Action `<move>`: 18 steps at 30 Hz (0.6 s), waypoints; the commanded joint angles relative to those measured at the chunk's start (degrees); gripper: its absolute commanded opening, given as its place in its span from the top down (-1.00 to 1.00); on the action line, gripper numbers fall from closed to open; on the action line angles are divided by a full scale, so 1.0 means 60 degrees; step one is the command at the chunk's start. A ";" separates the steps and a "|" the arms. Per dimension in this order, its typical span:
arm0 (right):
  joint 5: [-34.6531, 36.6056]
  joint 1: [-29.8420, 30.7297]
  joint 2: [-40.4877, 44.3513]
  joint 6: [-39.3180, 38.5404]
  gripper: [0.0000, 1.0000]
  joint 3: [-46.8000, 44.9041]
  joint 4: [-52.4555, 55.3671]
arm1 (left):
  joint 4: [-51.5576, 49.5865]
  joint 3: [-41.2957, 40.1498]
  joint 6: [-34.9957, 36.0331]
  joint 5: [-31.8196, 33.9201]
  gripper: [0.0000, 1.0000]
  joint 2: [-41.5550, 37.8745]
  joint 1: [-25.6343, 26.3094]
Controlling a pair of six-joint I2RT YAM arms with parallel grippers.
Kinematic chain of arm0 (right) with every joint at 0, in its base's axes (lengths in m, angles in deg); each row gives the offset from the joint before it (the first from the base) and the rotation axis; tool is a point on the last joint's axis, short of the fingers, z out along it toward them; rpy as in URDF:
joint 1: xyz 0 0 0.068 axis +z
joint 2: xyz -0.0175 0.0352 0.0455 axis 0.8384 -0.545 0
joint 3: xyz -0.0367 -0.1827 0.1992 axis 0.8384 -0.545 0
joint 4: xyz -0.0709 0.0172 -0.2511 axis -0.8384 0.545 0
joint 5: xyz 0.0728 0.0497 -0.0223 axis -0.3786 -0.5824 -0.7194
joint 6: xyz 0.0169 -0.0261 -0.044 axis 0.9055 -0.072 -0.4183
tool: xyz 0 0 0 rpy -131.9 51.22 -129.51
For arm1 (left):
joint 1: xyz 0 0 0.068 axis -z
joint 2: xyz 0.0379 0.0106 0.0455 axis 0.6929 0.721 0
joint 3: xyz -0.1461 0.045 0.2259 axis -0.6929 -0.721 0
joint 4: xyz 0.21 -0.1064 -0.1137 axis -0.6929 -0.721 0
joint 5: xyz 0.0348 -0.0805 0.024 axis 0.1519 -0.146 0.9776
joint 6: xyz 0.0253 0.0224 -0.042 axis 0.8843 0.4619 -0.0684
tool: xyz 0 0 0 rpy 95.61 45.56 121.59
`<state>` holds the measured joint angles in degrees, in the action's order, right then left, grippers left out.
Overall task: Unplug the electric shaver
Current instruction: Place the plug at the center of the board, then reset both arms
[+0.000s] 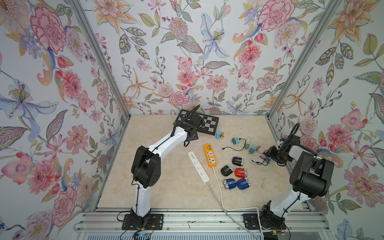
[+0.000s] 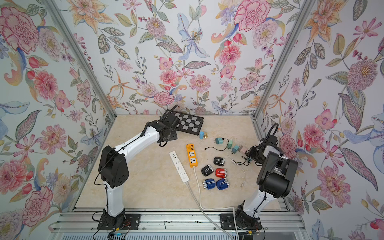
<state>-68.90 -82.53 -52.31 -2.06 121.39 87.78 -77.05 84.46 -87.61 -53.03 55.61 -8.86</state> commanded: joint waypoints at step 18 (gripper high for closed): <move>0.0283 0.0203 0.1330 -0.0333 -0.28 0.0165 0.0162 | 0.0632 -0.0746 0.0600 0.0033 -0.58 -0.0784 -0.0063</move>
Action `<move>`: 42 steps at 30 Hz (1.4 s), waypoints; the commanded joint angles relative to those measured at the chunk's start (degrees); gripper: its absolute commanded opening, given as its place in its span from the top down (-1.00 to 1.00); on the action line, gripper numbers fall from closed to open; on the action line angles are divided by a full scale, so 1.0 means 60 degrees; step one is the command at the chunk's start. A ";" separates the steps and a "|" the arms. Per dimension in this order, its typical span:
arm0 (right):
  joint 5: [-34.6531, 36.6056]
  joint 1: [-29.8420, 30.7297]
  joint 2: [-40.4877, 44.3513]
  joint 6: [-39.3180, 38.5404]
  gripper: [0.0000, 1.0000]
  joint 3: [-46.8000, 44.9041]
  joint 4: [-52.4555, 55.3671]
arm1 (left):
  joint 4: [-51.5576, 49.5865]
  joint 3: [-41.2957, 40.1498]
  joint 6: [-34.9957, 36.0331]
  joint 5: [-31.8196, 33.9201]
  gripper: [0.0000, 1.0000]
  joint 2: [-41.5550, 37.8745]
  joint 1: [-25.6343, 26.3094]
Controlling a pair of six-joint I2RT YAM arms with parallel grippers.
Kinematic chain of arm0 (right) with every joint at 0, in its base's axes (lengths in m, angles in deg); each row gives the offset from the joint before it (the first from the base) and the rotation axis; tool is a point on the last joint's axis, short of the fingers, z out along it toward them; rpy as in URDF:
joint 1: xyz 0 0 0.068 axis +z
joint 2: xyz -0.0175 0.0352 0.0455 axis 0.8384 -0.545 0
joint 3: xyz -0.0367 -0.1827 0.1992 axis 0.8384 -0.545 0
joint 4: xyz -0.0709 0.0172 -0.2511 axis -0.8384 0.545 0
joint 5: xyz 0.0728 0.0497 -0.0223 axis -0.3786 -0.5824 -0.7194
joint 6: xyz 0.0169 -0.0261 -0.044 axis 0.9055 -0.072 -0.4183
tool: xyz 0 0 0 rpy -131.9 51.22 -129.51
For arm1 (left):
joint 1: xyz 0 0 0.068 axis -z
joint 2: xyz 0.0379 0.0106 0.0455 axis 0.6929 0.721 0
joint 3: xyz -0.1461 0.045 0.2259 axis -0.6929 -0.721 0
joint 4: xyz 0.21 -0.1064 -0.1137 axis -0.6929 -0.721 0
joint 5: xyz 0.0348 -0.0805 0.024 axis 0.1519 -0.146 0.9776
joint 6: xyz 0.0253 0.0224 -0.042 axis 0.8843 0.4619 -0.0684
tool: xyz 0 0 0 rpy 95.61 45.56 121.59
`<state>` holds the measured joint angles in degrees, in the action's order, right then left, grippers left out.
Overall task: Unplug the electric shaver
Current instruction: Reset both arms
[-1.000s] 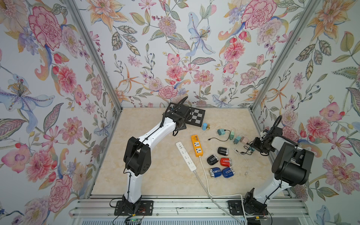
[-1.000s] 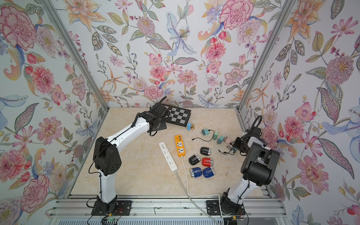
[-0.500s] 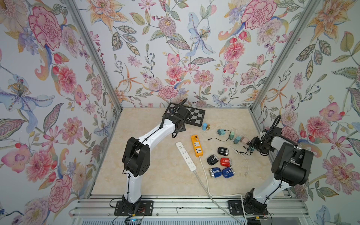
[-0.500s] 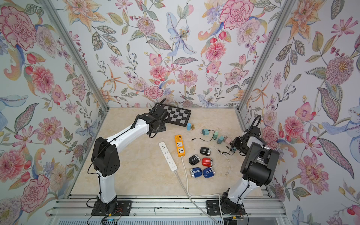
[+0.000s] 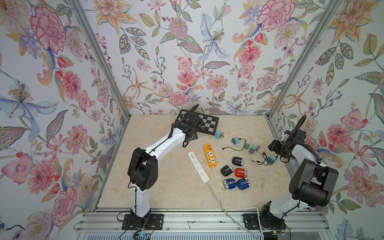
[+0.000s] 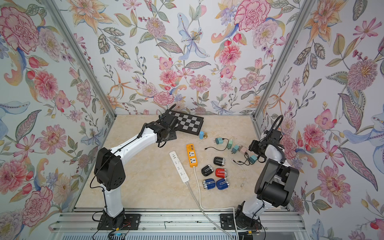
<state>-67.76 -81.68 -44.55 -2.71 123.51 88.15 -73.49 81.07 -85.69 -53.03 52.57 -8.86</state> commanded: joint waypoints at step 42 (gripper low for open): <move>0.3057 0.4501 0.3165 -0.1191 -0.99 -0.7688 -1.1893 | 1.4966 -1.1693 0.8539 0.5320 -0.99 -0.5214 -0.1342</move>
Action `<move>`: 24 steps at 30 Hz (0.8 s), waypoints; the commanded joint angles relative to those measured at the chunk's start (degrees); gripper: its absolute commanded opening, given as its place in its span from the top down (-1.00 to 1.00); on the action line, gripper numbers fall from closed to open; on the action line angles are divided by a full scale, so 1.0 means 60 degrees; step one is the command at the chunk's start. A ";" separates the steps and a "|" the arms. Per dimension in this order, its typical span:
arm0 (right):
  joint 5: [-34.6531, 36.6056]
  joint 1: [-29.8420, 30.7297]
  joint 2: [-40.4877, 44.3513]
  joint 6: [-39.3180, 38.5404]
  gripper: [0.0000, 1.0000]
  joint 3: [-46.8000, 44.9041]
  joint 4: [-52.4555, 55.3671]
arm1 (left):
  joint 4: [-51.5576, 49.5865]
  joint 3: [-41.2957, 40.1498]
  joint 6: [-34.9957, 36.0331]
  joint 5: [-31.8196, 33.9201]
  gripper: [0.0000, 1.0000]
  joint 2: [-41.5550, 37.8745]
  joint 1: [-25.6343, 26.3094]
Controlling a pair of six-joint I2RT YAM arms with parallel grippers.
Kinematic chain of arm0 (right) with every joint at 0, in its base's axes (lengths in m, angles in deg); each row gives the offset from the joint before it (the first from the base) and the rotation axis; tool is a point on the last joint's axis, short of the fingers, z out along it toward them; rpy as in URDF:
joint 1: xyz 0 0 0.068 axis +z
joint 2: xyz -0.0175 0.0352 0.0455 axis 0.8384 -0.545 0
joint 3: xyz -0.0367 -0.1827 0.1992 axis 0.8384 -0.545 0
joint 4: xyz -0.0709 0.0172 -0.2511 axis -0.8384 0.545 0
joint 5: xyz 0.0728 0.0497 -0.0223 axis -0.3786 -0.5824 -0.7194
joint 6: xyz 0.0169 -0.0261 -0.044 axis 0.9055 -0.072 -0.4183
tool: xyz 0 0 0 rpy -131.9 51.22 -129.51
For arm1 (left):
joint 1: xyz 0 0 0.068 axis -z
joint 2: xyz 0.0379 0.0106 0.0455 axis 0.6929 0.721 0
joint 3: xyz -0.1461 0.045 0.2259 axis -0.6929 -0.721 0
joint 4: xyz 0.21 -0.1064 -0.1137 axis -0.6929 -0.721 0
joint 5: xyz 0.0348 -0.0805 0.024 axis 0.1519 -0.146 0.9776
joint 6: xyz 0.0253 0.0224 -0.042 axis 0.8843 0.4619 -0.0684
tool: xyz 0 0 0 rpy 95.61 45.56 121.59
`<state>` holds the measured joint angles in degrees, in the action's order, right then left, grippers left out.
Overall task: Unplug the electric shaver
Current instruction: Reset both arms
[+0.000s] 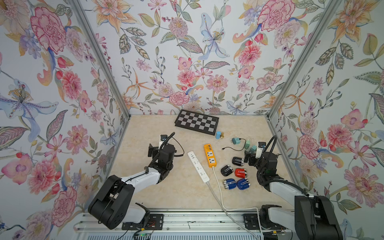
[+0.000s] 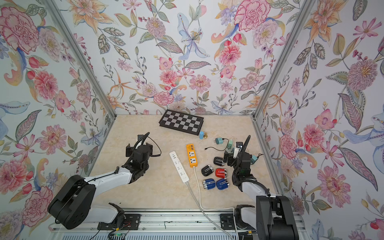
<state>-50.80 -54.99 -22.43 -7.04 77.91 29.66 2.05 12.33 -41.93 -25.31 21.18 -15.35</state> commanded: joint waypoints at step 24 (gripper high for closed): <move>-0.0968 -0.0139 -0.2832 -0.0610 -0.99 -0.0301 -0.4812 | 0.7481 -0.2763 0.1608 -0.2722 -0.99 0.1120 -0.3466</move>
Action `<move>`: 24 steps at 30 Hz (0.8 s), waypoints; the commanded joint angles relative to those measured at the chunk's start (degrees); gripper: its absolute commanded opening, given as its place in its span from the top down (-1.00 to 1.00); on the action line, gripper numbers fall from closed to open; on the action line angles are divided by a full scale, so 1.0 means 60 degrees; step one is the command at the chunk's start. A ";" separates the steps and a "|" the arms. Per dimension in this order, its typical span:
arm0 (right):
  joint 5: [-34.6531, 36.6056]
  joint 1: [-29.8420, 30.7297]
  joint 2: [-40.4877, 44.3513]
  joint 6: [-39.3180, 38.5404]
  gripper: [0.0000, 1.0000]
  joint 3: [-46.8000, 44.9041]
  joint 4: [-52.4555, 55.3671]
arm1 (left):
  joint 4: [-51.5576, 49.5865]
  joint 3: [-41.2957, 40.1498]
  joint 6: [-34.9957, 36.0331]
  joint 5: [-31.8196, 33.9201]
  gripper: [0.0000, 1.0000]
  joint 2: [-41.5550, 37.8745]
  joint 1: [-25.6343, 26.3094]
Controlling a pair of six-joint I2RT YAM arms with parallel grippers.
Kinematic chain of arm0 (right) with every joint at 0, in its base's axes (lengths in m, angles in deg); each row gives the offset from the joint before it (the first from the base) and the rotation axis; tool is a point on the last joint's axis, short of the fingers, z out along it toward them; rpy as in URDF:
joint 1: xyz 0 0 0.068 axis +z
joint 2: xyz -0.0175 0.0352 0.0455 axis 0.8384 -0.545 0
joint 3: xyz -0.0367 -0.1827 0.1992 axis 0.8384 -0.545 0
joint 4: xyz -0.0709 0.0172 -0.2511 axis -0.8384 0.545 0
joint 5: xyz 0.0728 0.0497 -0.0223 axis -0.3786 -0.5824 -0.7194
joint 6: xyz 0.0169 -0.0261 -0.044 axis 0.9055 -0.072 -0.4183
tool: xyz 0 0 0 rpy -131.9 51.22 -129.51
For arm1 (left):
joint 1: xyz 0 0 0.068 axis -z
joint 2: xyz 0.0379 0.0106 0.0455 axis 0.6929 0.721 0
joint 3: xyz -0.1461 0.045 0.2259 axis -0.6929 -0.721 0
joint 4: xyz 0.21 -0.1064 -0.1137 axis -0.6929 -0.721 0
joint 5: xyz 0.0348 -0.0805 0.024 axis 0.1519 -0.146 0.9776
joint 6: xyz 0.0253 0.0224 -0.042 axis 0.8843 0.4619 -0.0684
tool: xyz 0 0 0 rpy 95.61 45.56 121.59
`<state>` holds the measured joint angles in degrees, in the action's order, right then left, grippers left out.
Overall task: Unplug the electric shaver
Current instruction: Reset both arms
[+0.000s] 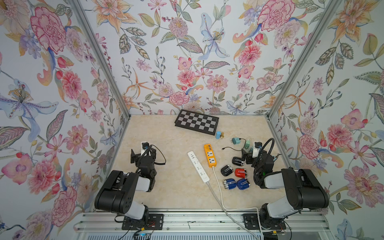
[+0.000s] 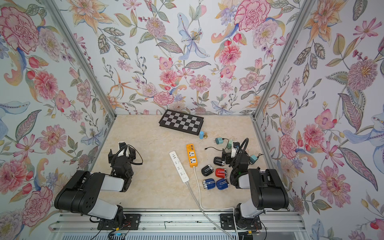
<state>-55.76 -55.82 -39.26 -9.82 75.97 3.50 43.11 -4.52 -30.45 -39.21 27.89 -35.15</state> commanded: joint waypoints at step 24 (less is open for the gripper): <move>0.1026 0.0417 -0.0025 -0.0284 -0.99 -0.0253 -0.1025 | 0.2335 -0.0673 -0.0315 -0.1614 -0.99 0.0646 -0.0526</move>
<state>-52.70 -53.94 -39.26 -10.28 75.09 1.09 53.45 -9.09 -32.99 -48.81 31.54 -38.34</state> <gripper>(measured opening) 0.997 0.994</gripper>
